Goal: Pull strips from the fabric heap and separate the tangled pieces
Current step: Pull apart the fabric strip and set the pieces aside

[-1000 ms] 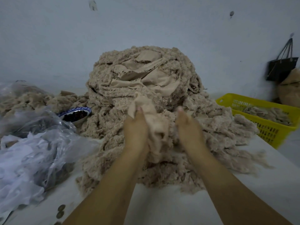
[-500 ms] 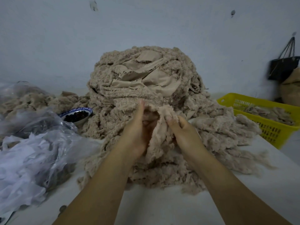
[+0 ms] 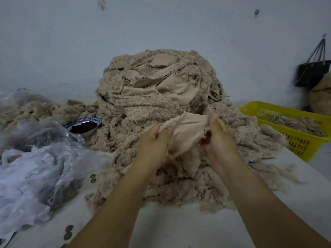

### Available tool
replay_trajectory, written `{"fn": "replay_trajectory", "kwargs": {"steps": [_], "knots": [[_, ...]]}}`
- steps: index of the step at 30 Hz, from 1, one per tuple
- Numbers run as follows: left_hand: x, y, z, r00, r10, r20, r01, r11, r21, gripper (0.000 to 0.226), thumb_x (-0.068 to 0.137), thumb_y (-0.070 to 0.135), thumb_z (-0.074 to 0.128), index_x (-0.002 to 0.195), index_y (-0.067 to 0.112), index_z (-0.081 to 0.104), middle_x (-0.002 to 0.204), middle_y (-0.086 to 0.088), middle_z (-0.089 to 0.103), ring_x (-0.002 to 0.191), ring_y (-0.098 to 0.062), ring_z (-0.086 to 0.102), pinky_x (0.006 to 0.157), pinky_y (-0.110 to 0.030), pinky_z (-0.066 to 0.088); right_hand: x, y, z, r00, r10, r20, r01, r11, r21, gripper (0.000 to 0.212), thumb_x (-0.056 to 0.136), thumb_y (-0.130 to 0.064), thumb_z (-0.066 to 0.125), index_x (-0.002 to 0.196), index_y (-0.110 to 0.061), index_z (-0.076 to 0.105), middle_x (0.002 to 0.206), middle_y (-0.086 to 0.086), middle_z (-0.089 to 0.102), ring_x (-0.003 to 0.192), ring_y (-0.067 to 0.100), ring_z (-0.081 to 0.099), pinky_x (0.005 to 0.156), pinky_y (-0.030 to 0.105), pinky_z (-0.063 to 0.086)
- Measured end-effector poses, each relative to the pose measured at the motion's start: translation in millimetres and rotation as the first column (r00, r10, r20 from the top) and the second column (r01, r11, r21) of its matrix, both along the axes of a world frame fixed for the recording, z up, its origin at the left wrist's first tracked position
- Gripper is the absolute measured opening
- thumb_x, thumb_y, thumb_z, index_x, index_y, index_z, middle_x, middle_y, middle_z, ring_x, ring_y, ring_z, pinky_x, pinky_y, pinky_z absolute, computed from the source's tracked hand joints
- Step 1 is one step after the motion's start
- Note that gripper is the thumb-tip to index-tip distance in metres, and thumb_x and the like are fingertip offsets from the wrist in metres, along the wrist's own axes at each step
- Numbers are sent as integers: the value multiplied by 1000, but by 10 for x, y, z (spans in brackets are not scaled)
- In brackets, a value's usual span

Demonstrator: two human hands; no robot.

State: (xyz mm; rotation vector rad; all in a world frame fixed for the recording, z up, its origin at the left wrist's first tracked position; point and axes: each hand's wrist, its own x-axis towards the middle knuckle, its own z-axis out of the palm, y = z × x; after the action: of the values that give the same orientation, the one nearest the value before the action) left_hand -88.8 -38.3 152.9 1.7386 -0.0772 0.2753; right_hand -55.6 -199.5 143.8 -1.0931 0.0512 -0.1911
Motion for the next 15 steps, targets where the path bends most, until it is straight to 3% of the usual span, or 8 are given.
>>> {"fn": "replay_trajectory", "kwargs": {"steps": [2,4,7,9,11,13,15], "knots": [[4,2,60,996,-63,-60,53,988,-148,23,98,40,61,88,23,73,77,6,76,72,-16,72,68,-33,55,7,-42,-13,1000,13,-13,-12,998,56,24,102,-43,49,110,-28,66,93,-6,77,82,9,73,64,26,58],[21,5,98,990,-108,-93,81,963,-257,30,97,42,61,86,22,80,93,-2,79,87,-19,75,71,-32,59,-10,-57,1,999,24,-28,-21,995,94,29,102,-43,49,113,-23,66,98,-1,78,85,13,75,64,28,59],[45,-31,138,988,-115,-107,77,948,-310,37,100,43,56,78,28,81,91,-4,79,84,-17,76,65,-25,58,-67,-34,10,995,97,-29,-96,995,38,53,90,-64,51,107,-18,71,106,6,76,92,18,74,75,35,58],[75,-68,126,993,-76,-93,51,967,-251,42,99,48,55,74,21,75,92,-3,76,83,-22,72,77,-30,56,-132,34,-12,981,185,-59,-188,981,-47,77,70,-83,55,112,-21,71,115,4,74,103,19,71,87,40,55],[76,-91,123,996,-53,-69,37,976,-215,38,98,52,56,83,18,66,91,-2,67,88,-20,62,87,-39,50,-166,115,-70,969,220,-113,-238,952,-190,91,65,-88,60,131,-26,61,135,-2,63,121,19,62,101,45,50],[82,-120,101,997,-59,-39,51,980,-191,47,99,53,52,93,8,68,98,-1,69,95,-18,64,91,-46,53,-137,153,-115,992,97,-81,-117,947,-298,58,84,-71,59,121,-27,63,129,-5,65,113,13,63,96,41,53],[88,-176,73,1000,-9,-16,7,986,-167,46,101,52,48,96,12,70,89,8,71,87,-7,66,81,-35,57,-88,147,-109,997,-68,-29,56,955,-292,40,98,-56,47,105,-23,68,100,-7,74,93,9,67,82,35,55]]}}
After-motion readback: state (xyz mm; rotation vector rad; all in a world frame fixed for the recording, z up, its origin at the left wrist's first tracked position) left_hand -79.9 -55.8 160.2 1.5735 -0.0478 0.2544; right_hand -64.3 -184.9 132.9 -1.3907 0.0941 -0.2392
